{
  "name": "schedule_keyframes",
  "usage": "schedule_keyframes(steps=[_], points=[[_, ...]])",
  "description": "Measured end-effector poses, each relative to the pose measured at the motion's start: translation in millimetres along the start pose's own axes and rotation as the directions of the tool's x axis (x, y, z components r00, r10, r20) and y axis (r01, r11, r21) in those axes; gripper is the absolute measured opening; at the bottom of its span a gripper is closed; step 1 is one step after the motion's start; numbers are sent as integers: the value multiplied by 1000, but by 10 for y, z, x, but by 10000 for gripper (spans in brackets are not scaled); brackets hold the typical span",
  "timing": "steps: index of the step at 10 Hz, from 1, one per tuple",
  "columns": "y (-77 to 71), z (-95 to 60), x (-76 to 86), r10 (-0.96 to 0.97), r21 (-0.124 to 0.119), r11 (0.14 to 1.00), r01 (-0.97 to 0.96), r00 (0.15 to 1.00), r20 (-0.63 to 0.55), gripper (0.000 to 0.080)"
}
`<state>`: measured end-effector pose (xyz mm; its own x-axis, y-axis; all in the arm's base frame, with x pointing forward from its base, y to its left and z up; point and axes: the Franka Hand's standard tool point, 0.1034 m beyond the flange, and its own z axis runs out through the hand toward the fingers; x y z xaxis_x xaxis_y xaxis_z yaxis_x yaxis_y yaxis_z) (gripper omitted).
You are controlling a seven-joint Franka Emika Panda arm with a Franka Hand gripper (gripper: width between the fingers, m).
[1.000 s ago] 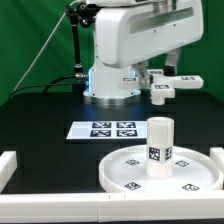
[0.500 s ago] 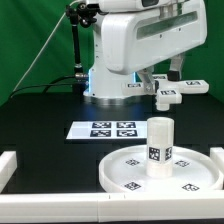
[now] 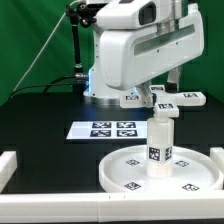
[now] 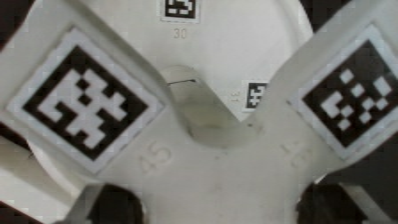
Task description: Assemble round table
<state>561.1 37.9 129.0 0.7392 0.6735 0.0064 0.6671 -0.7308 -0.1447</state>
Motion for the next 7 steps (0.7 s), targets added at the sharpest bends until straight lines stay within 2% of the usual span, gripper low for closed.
schedule_keyframes(steps=[3,5,7], points=[[4,2,10,-1,0,1000,1,1000,-1,435],[48,14,38,-41,-31,999,40,999,-27,435],[69,53,11,-40,-35,999,39,999,-29,435]])
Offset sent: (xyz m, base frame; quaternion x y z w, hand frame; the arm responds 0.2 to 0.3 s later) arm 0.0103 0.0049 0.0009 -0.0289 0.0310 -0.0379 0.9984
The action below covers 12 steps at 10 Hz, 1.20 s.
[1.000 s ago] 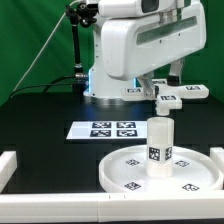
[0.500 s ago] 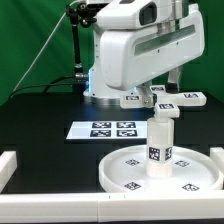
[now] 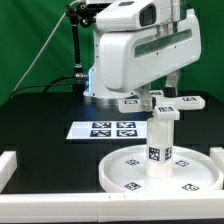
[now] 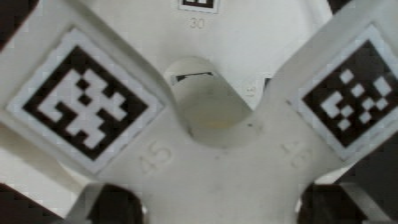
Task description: Assemble round table
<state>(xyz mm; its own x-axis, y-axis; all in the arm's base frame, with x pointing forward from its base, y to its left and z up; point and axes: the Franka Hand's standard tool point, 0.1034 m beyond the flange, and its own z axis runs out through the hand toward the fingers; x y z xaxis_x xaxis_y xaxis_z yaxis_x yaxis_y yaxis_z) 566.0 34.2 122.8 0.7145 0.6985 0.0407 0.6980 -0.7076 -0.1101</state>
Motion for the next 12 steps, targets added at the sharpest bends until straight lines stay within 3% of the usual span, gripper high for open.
schedule_keyframes(steps=[4,7,12], points=[[-19,135,-94,4,-2,1000,-4,1000,1,435],[-3,131,-72,-1,-20,1000,0,1000,-11,435],[0,131,-75,0,-20,1000,0,1000,-11,435]])
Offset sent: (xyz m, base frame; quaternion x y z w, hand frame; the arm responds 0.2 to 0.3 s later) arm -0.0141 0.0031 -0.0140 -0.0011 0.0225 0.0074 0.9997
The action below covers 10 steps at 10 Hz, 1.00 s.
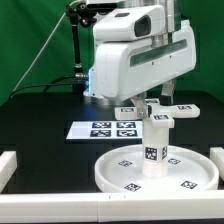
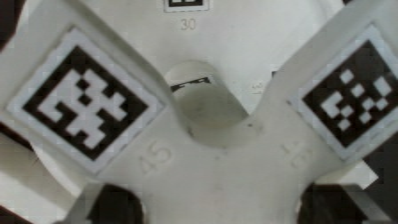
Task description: Assemble round table
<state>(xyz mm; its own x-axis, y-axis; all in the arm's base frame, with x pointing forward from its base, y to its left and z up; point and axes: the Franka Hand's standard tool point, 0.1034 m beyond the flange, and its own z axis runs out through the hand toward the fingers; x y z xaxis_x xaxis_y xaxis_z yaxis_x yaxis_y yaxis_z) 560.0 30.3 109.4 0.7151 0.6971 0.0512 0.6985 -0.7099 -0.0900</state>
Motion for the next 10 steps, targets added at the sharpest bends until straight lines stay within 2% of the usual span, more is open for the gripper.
schedule_keyframes(steps=[3,5,7,8,9,10], points=[[-5,3,3,87,4,996,-87,996,-5,435],[-2,7,2,313,14,950,-313,950,-19,435],[9,7,-2,507,33,862,-506,862,-26,435],[9,8,13,600,41,800,-599,799,-45,435],[-5,14,15,711,53,703,-709,700,-71,435],[-22,16,21,747,55,664,-746,659,-82,435]])
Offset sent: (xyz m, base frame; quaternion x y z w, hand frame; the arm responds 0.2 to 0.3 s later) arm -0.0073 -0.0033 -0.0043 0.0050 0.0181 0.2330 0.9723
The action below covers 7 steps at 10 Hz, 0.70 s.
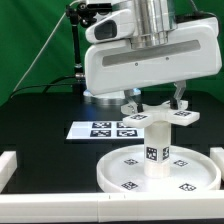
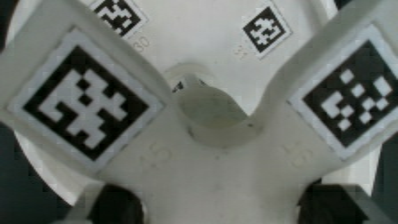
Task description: Assemble round table
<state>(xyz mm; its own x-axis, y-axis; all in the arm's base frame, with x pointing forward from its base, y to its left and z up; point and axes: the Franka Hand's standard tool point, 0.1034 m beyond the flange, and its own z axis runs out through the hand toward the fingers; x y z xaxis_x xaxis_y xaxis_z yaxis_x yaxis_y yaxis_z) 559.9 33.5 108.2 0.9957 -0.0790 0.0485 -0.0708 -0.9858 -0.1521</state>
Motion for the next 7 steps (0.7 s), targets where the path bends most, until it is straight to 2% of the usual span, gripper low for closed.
schedule_keyframes(steps=[1,6,7], points=[[-25,4,10,102,2,995,-102,995,-14,435],[-21,3,14,326,11,945,-326,945,-13,435],[-15,3,17,434,21,901,-433,901,-11,435]])
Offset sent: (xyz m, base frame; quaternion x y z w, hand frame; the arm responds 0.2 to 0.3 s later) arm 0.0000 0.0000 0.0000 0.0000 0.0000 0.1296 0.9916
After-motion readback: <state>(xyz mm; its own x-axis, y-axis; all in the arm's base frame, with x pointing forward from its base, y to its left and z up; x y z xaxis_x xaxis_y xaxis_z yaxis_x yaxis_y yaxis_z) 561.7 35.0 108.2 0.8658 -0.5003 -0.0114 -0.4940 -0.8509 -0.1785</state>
